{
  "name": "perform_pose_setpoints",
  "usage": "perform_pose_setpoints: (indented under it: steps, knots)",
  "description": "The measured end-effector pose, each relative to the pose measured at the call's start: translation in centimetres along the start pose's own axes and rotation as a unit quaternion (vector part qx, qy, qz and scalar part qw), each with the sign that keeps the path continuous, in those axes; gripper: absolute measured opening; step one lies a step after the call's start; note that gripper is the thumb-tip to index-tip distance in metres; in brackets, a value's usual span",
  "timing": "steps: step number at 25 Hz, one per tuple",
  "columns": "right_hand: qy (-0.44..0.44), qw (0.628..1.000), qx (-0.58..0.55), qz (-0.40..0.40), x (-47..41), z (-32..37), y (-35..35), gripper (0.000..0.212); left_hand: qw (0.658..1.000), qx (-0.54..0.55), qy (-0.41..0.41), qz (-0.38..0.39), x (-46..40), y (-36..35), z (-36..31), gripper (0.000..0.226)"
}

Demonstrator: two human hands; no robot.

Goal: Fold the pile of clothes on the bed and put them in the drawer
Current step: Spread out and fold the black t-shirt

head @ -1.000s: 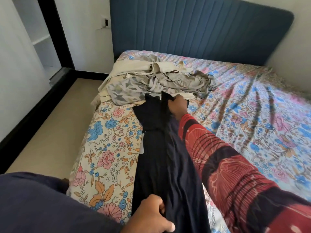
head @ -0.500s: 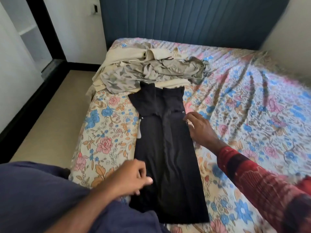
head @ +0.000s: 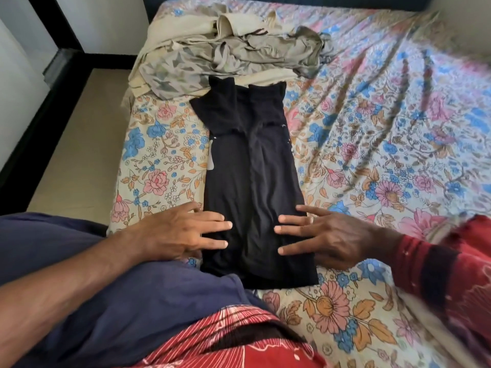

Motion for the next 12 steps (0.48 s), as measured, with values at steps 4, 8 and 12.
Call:
perform_pose_setpoints:
  steps: [4,8,12]
  knots:
    - [-0.099,0.949,-0.266,-0.135,-0.7,-1.6,1.3,0.036,0.980,0.179,0.087,0.010,-0.5,0.3,0.8,0.033]
    - [-0.179,0.845,-0.448,-0.231,-2.1,-4.5,3.5,0.028,0.984,0.139,0.073,0.081,-0.5,-0.5,0.7,0.044]
    - [-0.151,0.826,-0.488,-0.238,-2.5,-5.2,2.8,0.019,1.000,-0.010,-0.009,-0.023,-1.3,0.8,-1.8,0.018]
Point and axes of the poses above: each hand's wrist, its own x-axis away from the middle knuckle, its own y-axis out of the back of the hand, z = x × y, the point moved 6 cm from there along -x, towards the middle knuckle, and after that the axes turned 12 degrees about y, right-handed, at the moved point
